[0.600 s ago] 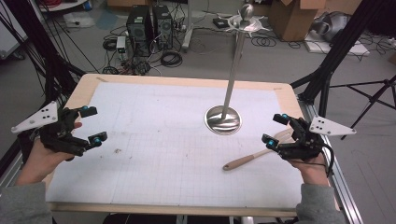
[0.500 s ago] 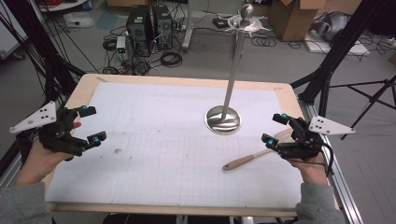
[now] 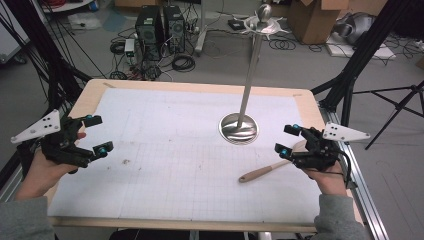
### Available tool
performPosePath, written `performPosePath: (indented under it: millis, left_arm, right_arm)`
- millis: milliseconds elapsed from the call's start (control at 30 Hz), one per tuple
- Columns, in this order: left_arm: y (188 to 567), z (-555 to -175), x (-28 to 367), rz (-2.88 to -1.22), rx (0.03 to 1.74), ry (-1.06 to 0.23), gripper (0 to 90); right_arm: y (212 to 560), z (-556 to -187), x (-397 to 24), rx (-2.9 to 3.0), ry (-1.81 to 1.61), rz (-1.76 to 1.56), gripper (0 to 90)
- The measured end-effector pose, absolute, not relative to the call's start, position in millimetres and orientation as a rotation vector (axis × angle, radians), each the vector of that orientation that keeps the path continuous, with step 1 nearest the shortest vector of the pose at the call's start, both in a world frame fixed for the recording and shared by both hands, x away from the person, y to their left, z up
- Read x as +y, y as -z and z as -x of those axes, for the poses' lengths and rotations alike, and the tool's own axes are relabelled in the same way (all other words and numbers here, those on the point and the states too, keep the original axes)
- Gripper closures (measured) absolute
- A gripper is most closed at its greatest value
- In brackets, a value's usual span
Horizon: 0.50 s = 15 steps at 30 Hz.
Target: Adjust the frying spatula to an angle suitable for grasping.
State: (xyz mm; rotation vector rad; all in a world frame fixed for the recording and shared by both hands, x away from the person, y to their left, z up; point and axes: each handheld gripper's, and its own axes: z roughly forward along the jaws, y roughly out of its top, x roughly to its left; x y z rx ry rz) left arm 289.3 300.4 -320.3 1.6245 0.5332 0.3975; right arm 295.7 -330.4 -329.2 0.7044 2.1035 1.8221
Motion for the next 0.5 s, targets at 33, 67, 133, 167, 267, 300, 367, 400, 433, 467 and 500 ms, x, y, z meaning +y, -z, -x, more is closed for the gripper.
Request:
performPosePath:
  millis: [33, 67, 133, 167, 267, 300, 367, 400, 433, 467, 500]
  left_arm:
    - [320, -289, 300, -1.625, 0.531, -0.399, 1.7]
    - [320, -289, 300, -1.625, 0.531, -0.398, 1.8]
    - [320, -289, 300, -1.625, 0.529, -0.396, 1.7]
    - [320, -289, 300, -1.625, 0.529, -0.396, 1.7]
    - [320, -289, 300, -1.625, 0.527, -0.389, 1.7]
    - [320, -289, 300, -1.625, 0.527, -0.389, 1.8]
    - [321, -290, 300, -1.625, 0.528, -0.385, 1.7]
    - [322, -290, 299, -1.63, 0.526, -0.381, 1.7]
    - [322, -290, 299, -1.63, 0.526, -0.381, 1.7]
    - [323, -291, 298, -1.632, 0.528, -0.378, 1.8]
    - [323, -291, 298, -1.632, 0.528, -0.378, 1.8]
  right_arm:
    - [330, -295, -330, 2.112, -1.815, -0.697, 28.2]
    - [331, -296, -329, 2.134, -1.805, -0.686, 31.1]
    - [332, -297, -328, 2.161, -1.787, -0.671, 40.4]
    - [332, -297, -328, 2.161, -1.787, -0.671, 40.4]
    - [337, -294, -326, 2.183, -1.745, -0.661, 61.8]
    - [337, -294, -326, 2.183, -1.745, -0.661, 61.8]
    - [341, -294, -327, 2.181, -1.729, -0.675, 70.3]
    - [344, -294, -329, 2.18, -1.724, -0.69, 79.3]
    - [345, -293, -330, 2.175, -1.724, -0.696, 82.3]
    - [348, -293, -332, 2.162, -1.738, -0.699, 85.7]
    - [348, -293, -332, 2.162, -1.738, -0.699, 85.7]
